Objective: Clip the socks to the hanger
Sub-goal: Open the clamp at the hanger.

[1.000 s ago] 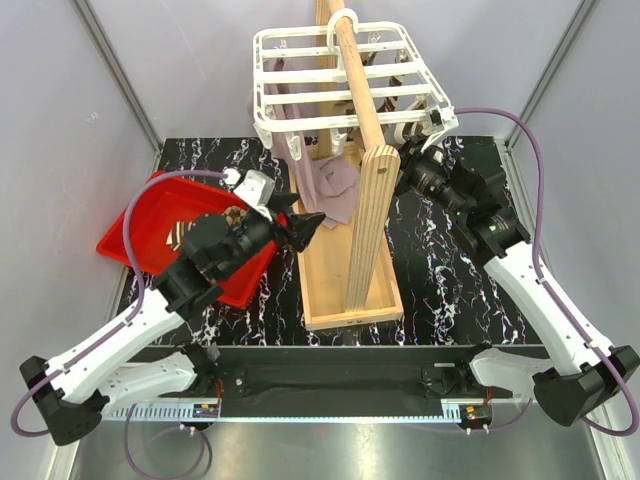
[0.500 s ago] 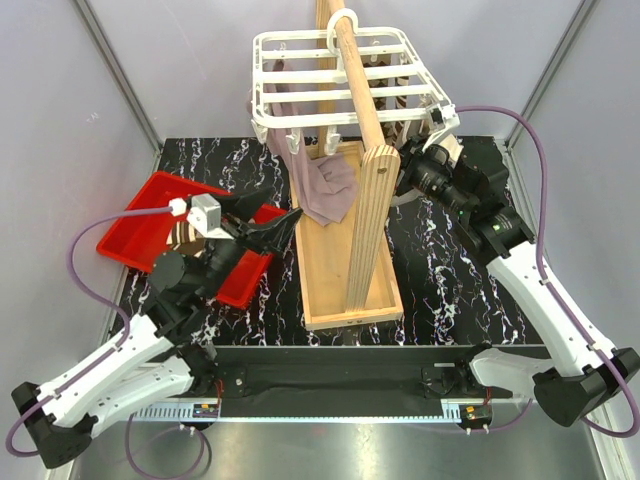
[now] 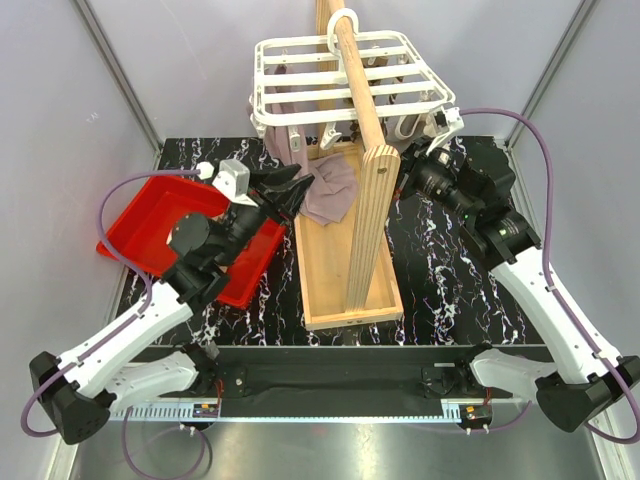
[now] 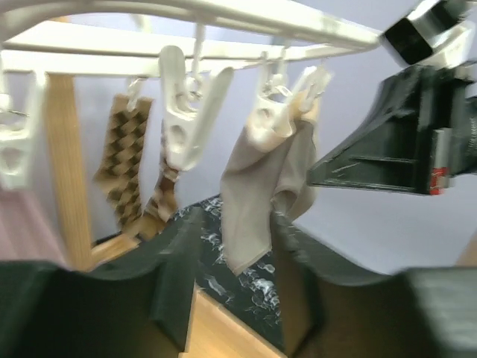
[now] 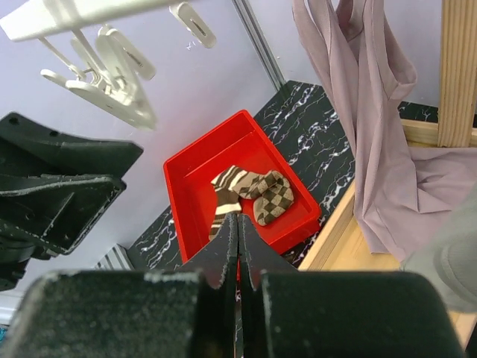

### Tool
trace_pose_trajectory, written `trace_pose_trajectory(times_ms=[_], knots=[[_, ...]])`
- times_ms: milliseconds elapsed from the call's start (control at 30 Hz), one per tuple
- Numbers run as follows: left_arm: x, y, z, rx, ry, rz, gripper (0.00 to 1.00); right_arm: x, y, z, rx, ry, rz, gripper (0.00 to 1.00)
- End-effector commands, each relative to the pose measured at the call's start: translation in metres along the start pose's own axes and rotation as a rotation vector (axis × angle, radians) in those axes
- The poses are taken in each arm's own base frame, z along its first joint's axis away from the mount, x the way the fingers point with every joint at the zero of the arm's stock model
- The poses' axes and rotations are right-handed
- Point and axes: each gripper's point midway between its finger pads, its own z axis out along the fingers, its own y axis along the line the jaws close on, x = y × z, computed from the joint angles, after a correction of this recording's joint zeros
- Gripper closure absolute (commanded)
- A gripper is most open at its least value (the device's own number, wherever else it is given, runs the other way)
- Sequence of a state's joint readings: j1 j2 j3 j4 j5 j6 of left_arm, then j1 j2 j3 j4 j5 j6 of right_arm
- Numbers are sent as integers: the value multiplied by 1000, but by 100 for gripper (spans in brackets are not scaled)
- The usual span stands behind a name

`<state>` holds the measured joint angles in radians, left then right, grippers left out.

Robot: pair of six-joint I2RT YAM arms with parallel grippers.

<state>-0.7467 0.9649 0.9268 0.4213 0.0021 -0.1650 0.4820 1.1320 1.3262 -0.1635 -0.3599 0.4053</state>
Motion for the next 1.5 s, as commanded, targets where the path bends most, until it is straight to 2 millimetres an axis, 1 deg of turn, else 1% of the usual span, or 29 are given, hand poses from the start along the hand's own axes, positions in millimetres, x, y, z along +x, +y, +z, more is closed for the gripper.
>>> trace_pose_trajectory(times_ms=[0, 33, 67, 100, 133, 167, 233, 267, 300, 367, 400, 433, 500, 600, 700, 733, 767, 833, 867, 933, 967, 1000, 1100, 1200, 1433, 1467], knots=[[-20, -30, -9, 149, -145, -72, 59, -23, 18, -9, -38, -57, -51, 100], [-19, -32, -12, 149, -169, -78, 58, -23, 18, -9, -37, -55, -49, 100], [-17, -31, -15, 135, -194, -46, 54, -22, 17, -9, -37, -54, -49, 100], [-17, -33, -16, 137, -197, -28, 54, -21, 17, -8, -37, -51, -48, 100], [-12, -41, -16, 152, -181, -14, 51, -21, 18, -9, -42, -51, -49, 100], [-12, -43, -15, 160, -184, 38, 47, -20, 17, -8, -41, -46, -45, 100], [-14, -53, -13, 183, -183, 76, 42, -19, 17, -9, -38, -46, -48, 100], [-14, -57, -11, 197, -184, 131, 37, -18, 16, -10, -37, -44, -49, 100], [-19, -63, -7, 217, -192, 151, 35, -19, 16, -10, -35, -47, -51, 100], [-22, -70, -3, 257, -196, 224, 30, -19, 16, -11, -31, -50, -50, 100], [-30, -72, 3, 260, -208, 242, 28, -20, 16, -11, -33, -50, -50, 100], [-25, -73, 6, 272, -183, 260, 26, -19, 17, -11, -36, -48, -51, 100], [-27, -76, 12, 287, -186, 318, 23, -20, 18, -12, -37, -48, -53, 100], [-28, -78, 23, 298, -157, 372, 21, -22, 19, -13, -36, -50, -55, 100], [-30, -74, 33, 273, -138, 400, 20, -22, 19, -13, -36, -50, -56, 100], [-26, -69, 36, 250, -117, 406, 20, -23, 19, -15, -36, -53, -58, 100], [-30, -67, 40, 234, -120, 410, 20, -22, 19, -14, -35, -52, -57, 100], [-28, -60, 44, 196, -101, 413, 18, -23, 20, -15, -39, -55, -54, 100], [-31, -58, 50, 184, -97, 411, 18, -23, 20, -14, -38, -53, -52, 100], [-27, -49, 55, 152, -58, 408, 18, -24, 22, -14, -45, -53, -50, 100], [-30, -47, 58, 140, -57, 388, 20, -25, 22, -15, -45, -56, -51, 100], [-27, -39, 61, 121, -44, 381, 21, -25, 22, -15, -46, -56, -51, 100], [-30, -28, 61, 85, -55, 345, 25, -26, 23, -15, -44, -58, -50, 100], [-33, -23, 60, 71, -63, 325, 29, -27, 23, -16, -41, -60, -53, 100], [-37, -21, 62, 82, -76, 313, 29, -24, 21, -16, -39, -58, -48, 100], [-39, -18, 63, 87, -81, 311, 29, -24, 22, -17, -41, -58, -50, 100]])
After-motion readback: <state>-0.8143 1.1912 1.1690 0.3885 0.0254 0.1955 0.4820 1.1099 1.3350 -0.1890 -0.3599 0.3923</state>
